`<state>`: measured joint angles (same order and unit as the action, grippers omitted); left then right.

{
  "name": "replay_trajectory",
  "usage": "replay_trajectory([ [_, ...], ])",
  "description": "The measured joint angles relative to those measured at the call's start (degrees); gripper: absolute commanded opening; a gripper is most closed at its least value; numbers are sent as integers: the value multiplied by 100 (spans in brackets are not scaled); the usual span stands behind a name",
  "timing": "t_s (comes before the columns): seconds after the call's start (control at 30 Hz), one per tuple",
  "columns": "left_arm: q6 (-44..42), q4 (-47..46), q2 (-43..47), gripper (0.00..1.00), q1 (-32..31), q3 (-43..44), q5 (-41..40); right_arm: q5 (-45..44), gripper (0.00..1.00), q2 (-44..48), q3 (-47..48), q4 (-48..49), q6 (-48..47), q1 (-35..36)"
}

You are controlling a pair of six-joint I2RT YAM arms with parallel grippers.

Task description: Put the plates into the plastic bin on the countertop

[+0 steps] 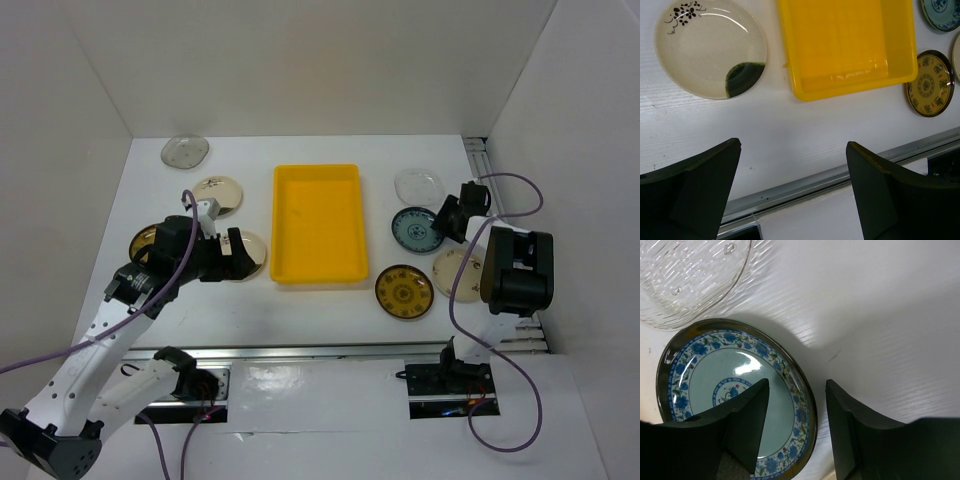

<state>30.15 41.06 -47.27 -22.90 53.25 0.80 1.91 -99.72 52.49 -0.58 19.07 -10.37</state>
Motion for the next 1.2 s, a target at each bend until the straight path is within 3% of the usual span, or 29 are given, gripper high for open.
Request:
replay_trajectory([
  [0.07, 0, 0, 0, 100, 0, 0, -2, -66, 51, -7, 2, -4, 37, 0],
  [0.1, 0, -2, 0, 100, 0, 0, -2, -103, 41, -9, 2, -9, 46, -2],
  [0.23, 0, -2, 0, 100, 0, 0, -2, -177, 22, -33, 2, -66, 103, -2],
  [0.3, 0, -2, 0, 100, 0, 0, -7, -133, 22, -33, 22, -61, 151, -2],
  [0.33, 0, -2, 0, 100, 0, 0, -7, -127, 11, -35, 28, -61, 164, -2],
  [0.4, 2, -2, 0, 100, 0, 0, -7, -120, 0, -37, 33, -66, 184, -2],
  [0.73, 2, -4, 0, 100, 0, 0, -61, -177, 0, 205, 101, -446, 374, 125],
  [1.03, 2, -11, 15, 100, 0, 0, -68, -264, 0, 2374, -149, -369, 872, 264],
  [1.2, 2, -24, 59, 100, 0, 0, -68, -162, 0, 2879, -151, -144, 1067, 448],
])
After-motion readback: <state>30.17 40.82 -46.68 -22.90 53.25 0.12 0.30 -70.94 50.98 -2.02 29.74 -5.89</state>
